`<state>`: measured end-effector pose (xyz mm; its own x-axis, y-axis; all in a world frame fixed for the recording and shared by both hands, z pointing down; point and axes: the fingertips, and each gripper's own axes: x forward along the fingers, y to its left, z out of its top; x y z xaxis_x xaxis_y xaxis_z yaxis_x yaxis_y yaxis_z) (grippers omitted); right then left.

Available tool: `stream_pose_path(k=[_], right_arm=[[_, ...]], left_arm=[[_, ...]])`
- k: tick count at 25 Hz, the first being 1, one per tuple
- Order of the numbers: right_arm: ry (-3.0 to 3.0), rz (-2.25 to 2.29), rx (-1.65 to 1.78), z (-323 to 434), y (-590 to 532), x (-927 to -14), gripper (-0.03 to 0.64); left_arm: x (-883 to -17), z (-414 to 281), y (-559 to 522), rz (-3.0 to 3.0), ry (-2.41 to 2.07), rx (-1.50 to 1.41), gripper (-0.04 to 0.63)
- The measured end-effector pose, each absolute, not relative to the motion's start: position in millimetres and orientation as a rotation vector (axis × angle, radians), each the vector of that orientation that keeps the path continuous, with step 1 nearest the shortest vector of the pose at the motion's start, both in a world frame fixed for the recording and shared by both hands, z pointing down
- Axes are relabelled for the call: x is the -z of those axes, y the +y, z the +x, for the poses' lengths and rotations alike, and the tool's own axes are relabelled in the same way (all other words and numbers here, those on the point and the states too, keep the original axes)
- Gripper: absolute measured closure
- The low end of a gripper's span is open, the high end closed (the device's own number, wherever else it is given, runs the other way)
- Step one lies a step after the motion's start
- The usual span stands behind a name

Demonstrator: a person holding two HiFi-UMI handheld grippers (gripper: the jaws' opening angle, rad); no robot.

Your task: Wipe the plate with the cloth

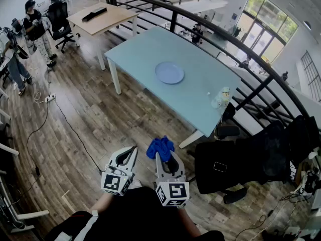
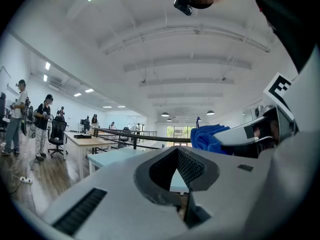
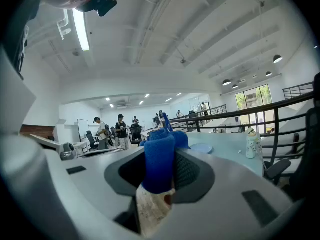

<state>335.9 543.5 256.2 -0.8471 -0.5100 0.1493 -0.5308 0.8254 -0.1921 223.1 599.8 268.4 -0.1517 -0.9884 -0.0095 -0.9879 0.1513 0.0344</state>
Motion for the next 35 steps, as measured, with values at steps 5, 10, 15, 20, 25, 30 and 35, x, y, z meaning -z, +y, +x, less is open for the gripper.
stream_pose_path(k=[5,10,15,20,25,30,35], right_arm=[[-2.892,0.835,-0.349,375,547,-258,0.498],[-2.877,0.849,-0.397,387,546,-265,0.497],[-2.878,0.813,-0.411,390,559,-270,0.498],[-2.891,0.828,-0.432,386,562,-268,0.497],[-2.882,0.842,-0.402,375,565,-264,0.497],[-2.895,0.845,-0.400,356,577,-263,0.497],[-2.886,0.859,-0.413,342,588,-270,0.497]], left_arm=[[-269,268,595,2.045,-2.344,0.068,0.595],[-270,282,599,2.024,-2.308,0.047,0.595],[-276,283,607,2.026,-2.337,0.017,0.595],[-273,284,609,2.044,-2.307,0.022,0.595],[-269,272,614,2.040,-2.310,0.043,0.595],[-269,250,624,2.047,-2.334,0.052,0.595],[-273,231,640,2.040,-2.339,0.052,0.595]])
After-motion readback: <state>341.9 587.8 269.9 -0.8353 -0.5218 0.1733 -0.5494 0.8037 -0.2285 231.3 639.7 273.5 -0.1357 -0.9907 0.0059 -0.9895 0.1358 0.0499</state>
